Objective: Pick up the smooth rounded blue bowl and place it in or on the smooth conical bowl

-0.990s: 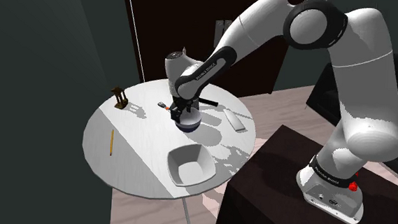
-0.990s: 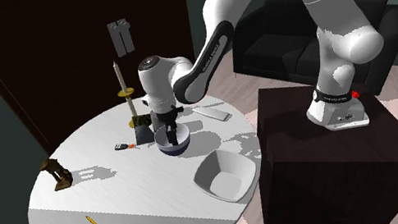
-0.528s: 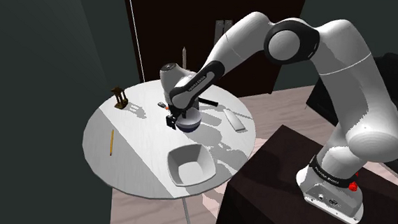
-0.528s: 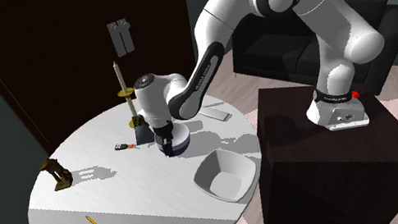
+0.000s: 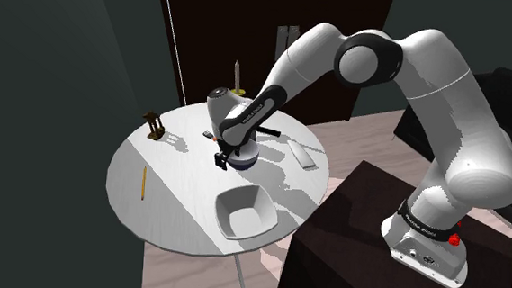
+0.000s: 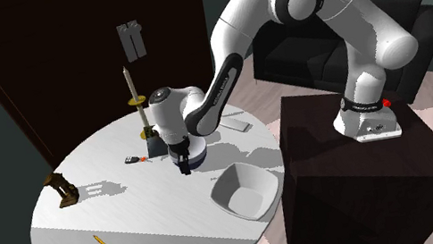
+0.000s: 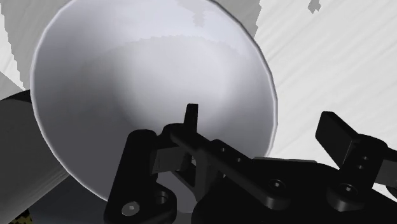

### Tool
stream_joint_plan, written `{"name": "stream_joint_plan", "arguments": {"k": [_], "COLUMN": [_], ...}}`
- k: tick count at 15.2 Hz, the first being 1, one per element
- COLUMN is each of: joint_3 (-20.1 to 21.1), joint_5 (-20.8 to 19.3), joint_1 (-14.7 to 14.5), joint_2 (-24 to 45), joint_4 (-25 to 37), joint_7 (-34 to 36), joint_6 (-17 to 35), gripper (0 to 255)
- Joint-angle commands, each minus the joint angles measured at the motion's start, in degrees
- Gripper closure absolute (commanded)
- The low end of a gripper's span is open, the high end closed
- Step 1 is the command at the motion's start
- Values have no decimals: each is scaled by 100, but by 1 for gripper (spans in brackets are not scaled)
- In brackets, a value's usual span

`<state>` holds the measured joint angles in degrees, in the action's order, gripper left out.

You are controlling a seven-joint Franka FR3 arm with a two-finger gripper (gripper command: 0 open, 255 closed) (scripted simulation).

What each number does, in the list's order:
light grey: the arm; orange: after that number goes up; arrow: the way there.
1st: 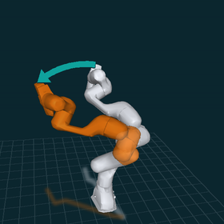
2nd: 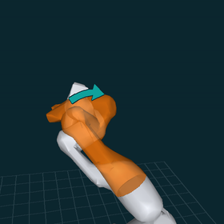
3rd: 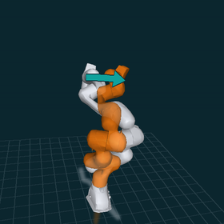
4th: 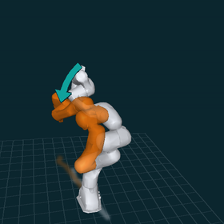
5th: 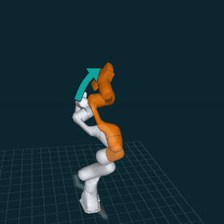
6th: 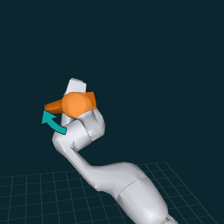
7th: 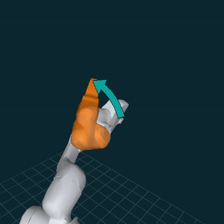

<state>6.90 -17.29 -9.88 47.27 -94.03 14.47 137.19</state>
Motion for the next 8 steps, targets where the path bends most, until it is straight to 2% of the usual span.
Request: {"name": "stream_joint_plan", "arguments": {"k": [1,3,4,8], "joint_3": [-1,0,0,0], "joint_5": [-1,0,0,0], "joint_1": [0,0,0,0], "joint_2": [4,3,3,3], "joint_4": [2,2,2,2], "joint_7": [0,0,0,0], "joint_6": [2,2,2,2], "gripper": [0,0,255,255]}}
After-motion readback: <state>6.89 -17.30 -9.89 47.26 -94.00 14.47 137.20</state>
